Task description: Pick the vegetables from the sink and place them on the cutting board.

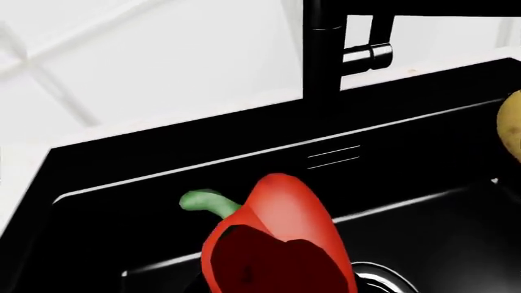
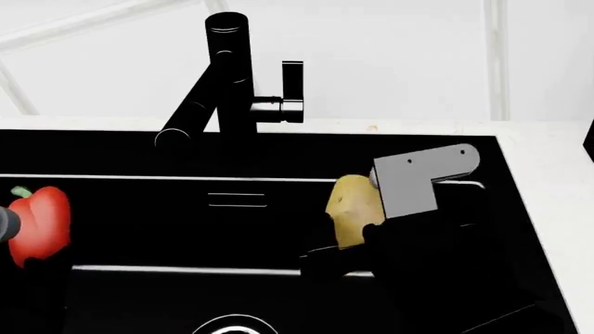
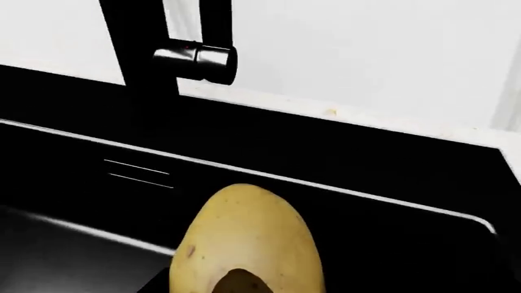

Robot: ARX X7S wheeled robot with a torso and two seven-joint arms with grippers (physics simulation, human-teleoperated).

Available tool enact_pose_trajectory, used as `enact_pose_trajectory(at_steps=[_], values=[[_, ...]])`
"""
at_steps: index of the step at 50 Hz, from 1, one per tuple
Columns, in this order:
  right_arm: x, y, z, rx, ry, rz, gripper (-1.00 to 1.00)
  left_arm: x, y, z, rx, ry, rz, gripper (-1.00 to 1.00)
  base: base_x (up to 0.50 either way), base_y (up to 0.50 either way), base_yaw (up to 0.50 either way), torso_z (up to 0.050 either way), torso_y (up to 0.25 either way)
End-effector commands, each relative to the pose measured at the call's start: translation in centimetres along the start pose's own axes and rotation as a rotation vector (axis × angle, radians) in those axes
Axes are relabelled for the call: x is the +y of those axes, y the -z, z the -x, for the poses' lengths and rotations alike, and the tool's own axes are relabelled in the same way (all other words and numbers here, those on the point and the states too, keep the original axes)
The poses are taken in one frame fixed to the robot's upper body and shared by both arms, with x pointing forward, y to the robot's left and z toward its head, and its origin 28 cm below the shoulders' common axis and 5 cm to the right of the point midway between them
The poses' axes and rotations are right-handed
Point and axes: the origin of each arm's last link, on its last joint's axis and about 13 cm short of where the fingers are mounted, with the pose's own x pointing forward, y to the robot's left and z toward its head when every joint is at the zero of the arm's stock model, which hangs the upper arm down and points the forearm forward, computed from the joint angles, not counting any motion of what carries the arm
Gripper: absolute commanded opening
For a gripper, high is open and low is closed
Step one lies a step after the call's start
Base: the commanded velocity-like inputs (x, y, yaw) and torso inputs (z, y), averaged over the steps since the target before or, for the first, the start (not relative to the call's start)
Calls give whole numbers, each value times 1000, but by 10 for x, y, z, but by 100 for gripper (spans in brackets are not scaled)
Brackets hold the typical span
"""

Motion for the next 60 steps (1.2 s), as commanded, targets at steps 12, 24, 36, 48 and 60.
enact_pose_trajectory(at_steps=[12, 24, 36, 48, 60], values=[[2, -11, 57, -166, 11, 49, -100, -3, -7, -2, -57, 9, 50, -100, -342, 66, 0, 0, 0], [-1, -11, 70, -181, 23, 38, -100, -7, -12, -1, -70, 16, 47, -100, -500, 92, 0, 0, 0], [-3, -10, 71, -185, 14, 30, -100, -8, -11, 2, -73, 26, 47, -100, -238, -433, 0, 0, 0], [-6, -4, 73, -172, 16, 31, -100, -9, -11, 4, -73, 32, 48, -100, 0, -500, 0, 0, 0], [-10, -11, 78, -179, 23, 33, -100, -9, -12, 5, -77, 41, 48, -100, 0, -500, 0, 0, 0]])
